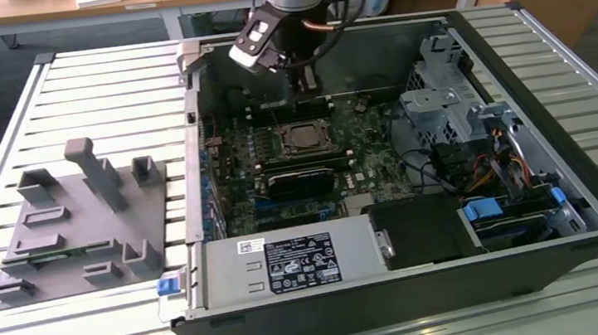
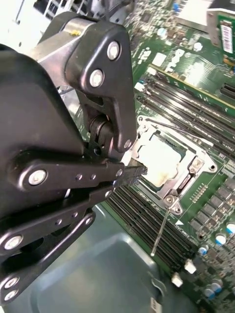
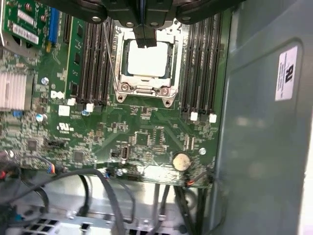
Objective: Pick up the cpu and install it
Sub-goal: 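Install the first cpu locking lever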
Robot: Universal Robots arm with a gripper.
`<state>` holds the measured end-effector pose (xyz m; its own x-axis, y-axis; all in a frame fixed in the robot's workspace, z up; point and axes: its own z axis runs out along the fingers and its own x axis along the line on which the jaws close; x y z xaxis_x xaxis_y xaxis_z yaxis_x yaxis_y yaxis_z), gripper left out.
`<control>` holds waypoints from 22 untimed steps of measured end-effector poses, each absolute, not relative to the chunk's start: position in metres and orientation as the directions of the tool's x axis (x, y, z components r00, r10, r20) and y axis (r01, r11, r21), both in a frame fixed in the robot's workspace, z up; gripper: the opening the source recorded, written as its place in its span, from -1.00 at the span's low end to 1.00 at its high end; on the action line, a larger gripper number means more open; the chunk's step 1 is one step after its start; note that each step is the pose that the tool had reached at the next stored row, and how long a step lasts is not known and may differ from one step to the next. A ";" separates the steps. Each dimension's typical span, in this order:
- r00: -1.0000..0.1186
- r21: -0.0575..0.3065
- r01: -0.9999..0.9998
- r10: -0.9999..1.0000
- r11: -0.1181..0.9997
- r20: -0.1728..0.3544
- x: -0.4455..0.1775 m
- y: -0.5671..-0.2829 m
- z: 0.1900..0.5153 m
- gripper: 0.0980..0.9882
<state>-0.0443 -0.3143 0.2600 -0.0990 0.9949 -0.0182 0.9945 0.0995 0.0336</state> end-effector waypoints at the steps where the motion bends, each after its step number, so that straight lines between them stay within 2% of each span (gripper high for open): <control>1: -0.117 0.033 0.993 0.993 0.117 -0.019 -0.044 -0.314 0.260 -0.98; 11: -0.314 0.033 0.949 0.949 0.314 -0.019 -0.045 -0.314 0.258 -0.98; 22: -0.458 0.033 0.888 0.889 0.459 -0.019 -0.047 -0.314 0.257 -0.98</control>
